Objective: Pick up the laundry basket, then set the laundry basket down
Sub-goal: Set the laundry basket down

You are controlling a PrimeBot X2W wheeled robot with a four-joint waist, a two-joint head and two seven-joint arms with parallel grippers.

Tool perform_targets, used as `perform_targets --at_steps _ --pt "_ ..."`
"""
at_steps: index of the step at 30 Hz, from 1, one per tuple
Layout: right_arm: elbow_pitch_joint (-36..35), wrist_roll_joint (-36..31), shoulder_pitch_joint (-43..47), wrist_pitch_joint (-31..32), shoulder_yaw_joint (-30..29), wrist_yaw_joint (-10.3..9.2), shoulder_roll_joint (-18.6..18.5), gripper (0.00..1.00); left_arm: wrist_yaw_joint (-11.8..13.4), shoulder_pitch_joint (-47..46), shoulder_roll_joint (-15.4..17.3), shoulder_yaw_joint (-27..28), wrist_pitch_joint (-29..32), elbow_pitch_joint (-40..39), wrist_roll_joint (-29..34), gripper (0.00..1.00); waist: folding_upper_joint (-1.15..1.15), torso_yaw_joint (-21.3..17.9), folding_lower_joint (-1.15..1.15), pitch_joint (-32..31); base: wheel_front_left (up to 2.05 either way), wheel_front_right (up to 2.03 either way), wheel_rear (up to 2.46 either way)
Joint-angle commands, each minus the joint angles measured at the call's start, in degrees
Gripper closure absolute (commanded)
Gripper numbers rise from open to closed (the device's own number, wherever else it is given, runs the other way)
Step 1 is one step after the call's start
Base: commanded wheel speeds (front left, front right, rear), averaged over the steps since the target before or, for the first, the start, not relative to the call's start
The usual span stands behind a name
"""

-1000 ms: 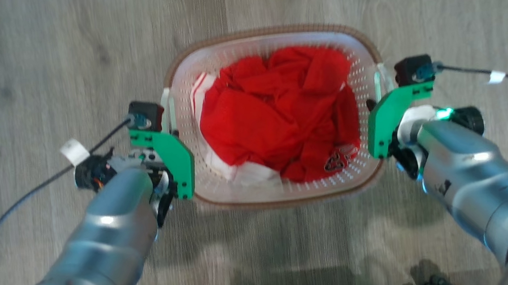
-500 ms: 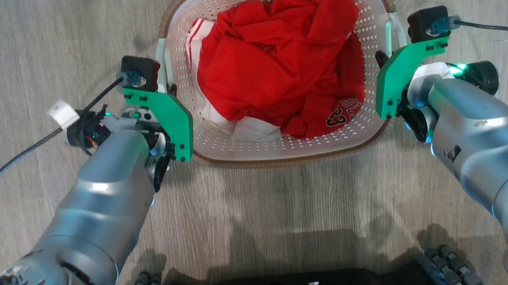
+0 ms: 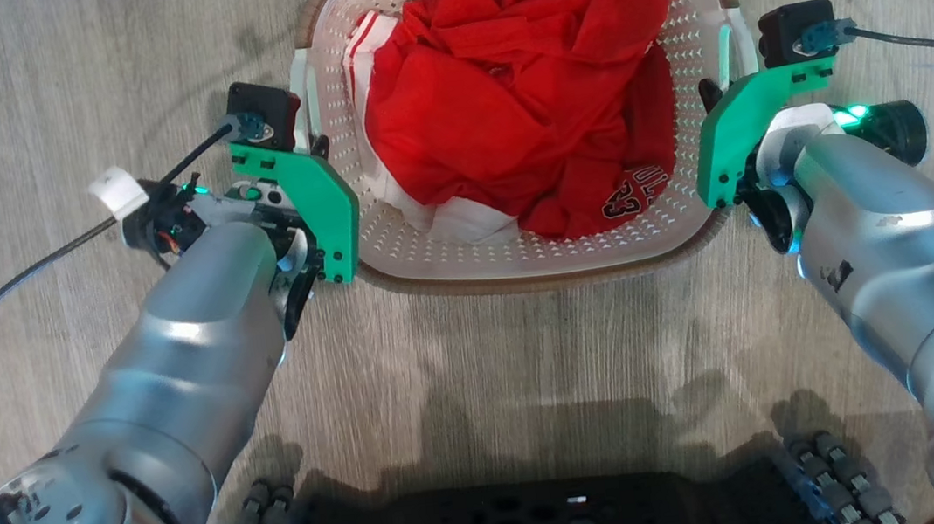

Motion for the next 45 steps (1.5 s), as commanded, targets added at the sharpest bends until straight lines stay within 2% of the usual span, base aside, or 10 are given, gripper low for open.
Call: perform_targets --at_steps 1,17,19,21,22,23,24,27,28,45 --pt "-0.8 -1.6 2.0 -0.1 -0.2 0.16 1.2 1.0 0.3 -1.1 1.1 -0.3 -0.7 -0.9 -0.2 1.0 0.0 0.0 0.0 0.2 0.0 0.0 0.0" --pt "-0.8 -9.7 2.6 0.8 -7.4 0.16 2.4 1.0 0.8 -1.2 1.1 -1.3 -0.3 -0.8 -1.0 1.0 0.0 -0.1 0.0 0.3 0.0 0.0 0.0" --pt "-0.8 -10.6 2.8 0.8 -8.3 0.16 2.5 0.77 1.0 -1.1 1.1 -1.3 -0.3 -0.7 -1.4 1.0 0.0 -0.2 0.0 0.2 0.0 0.0 0.0" --pt "-0.8 -11.6 2.9 0.7 -9.2 0.16 2.7 0.56 1.2 -1.0 1.1 -1.4 -0.3 -0.6 -1.7 0.65 0.0 -0.2 0.0 0.1 0.0 0.0 0.0" --pt "-0.8 -12.1 3.0 0.7 -9.6 0.16 2.7 0.36 1.3 -0.9 1.1 -1.4 -0.3 -0.6 -1.9 0.58 0.0 -0.3 0.0 0.0 0.0 0.0 0.0" --pt "-0.8 -12.5 3.1 0.6 -10.1 0.16 2.8 0.07 1.4 -0.8 1.1 -1.4 -0.3 -0.6 -2.0 0.51 0.0 -0.3 0.0 -0.2 0.0 0.0 0.0" --pt "-0.8 -13.0 3.2 0.6 -10.5 0.16 2.8 0.0 1.5 -0.8 1.1 -1.4 -0.3 -0.5 -2.1 0.27 0.0 -0.3 0.0 -0.3 0.0 0.0 0.0" --pt "-0.8 -14.4 3.3 0.4 -11.8 0.16 2.9 0.0 1.8 -0.5 1.1 -1.5 -0.3 -0.4 -2.5 0.15 0.0 -0.4 0.0 -0.9 0.0 0.0 0.0" --pt "-0.8 -14.8 3.3 0.4 -12.2 0.16 2.9 0.0 1.9 -0.5 1.1 -1.5 -0.3 -0.3 -2.6 0.0 0.0 -0.4 0.0 -1.1 0.0 0.0 0.0" --pt "-0.8 -17.1 2.8 -3.7 -14.6 0.16 3.1 0.0 1.8 -0.1 1.1 -1.2 -5.3 0.8 -3.8 0.0 0.0 -0.9 0.0 -6.5 0.0 0.0 0.0"
